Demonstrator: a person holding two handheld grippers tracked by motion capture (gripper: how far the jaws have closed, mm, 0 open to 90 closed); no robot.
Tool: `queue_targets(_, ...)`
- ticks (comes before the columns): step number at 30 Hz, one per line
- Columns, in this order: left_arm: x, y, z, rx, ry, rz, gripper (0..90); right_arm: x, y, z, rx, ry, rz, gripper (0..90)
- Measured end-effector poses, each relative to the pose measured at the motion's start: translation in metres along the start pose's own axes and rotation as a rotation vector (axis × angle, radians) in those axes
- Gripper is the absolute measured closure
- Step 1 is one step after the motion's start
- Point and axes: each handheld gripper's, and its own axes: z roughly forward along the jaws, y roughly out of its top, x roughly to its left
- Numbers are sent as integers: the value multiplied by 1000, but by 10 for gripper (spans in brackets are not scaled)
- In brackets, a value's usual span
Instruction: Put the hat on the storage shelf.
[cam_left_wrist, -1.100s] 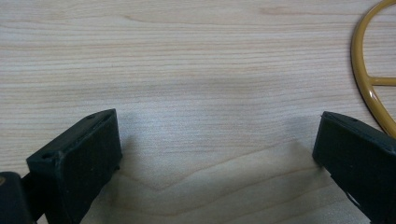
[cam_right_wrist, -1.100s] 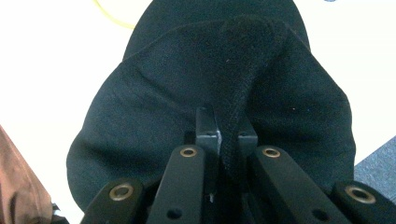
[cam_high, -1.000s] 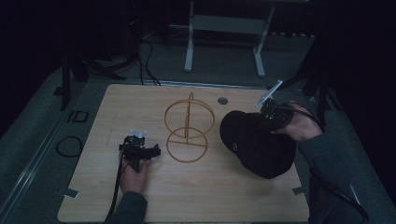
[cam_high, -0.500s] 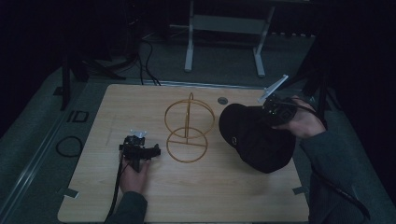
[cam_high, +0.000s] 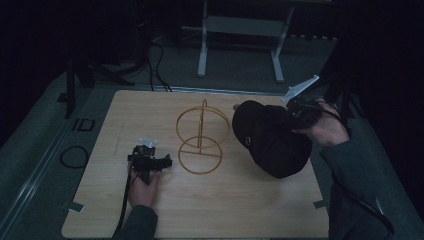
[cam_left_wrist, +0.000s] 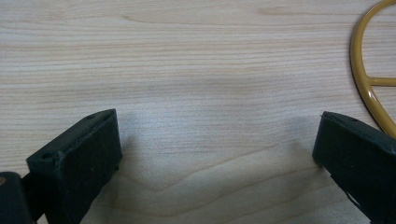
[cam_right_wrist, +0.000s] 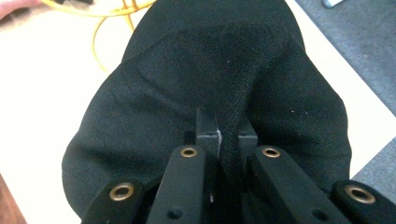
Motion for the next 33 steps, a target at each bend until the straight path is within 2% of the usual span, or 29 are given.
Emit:
queue_targets(17, 0, 0, 0, 0, 0, 0, 7, -4, 2, -19, -140, -81, 37, 865)
queue_targets(33, 0, 0, 0, -1, 1, 0, 7, -2, 10, -25, -171, -57, 38, 865)
